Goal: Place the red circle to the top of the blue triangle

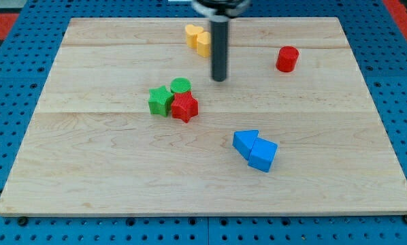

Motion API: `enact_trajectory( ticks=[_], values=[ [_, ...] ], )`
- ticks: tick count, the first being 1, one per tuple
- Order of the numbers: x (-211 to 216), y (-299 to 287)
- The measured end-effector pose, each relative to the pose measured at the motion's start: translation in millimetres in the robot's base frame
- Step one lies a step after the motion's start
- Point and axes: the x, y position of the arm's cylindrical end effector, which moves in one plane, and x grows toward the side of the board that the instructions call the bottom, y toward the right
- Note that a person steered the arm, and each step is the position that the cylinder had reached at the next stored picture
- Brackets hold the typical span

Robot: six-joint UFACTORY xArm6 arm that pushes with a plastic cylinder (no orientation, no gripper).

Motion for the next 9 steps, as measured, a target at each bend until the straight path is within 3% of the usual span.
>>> enact_trajectory(
  ticks=[2, 3, 5, 9],
  values=[
    [-24, 177],
    [-67, 205],
    [-75, 136],
    [-15, 36]
  ],
)
